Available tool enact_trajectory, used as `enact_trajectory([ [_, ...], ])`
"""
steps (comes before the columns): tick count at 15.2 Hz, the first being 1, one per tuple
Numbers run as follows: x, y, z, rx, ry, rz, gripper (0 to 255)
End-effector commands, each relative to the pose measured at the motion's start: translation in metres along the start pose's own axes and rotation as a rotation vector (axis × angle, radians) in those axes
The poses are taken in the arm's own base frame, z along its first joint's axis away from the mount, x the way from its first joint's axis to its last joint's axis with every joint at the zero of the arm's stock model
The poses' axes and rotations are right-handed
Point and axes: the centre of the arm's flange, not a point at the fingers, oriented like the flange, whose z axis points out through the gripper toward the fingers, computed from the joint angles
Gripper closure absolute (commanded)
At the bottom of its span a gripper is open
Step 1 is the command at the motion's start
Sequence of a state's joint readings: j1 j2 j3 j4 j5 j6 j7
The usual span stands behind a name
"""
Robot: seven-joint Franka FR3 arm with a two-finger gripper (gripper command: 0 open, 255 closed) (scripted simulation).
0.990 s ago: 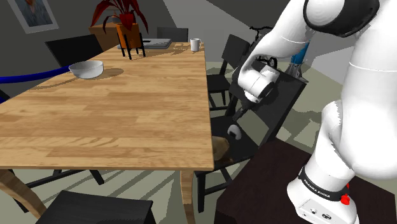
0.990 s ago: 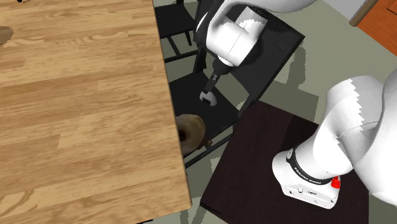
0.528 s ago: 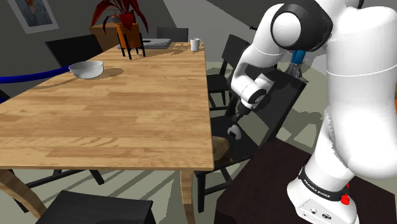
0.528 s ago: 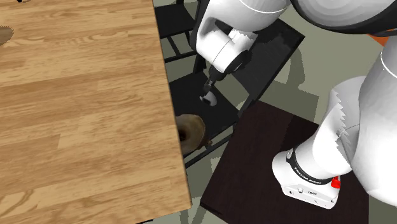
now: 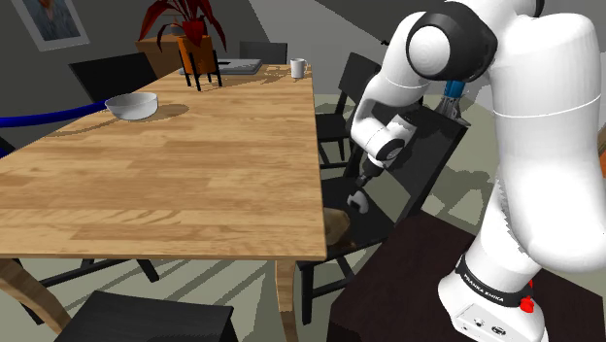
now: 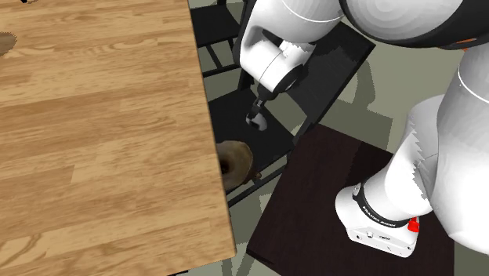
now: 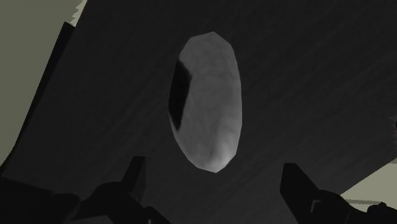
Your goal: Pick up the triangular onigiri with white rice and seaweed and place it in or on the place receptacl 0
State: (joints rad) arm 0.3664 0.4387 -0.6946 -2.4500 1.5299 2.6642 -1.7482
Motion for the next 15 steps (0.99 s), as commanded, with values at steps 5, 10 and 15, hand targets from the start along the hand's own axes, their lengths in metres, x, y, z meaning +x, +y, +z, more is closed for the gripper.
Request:
enact_trajectory([
  [5,-0.024,0.03,-0.011,0.051,0.009,0.08,255],
  [10,-0.027,0.016,-0.007,0.05,0.01,0.08,255],
  [15,-0.014,0.013,-0.021,0.05,0.01,0.079,255],
])
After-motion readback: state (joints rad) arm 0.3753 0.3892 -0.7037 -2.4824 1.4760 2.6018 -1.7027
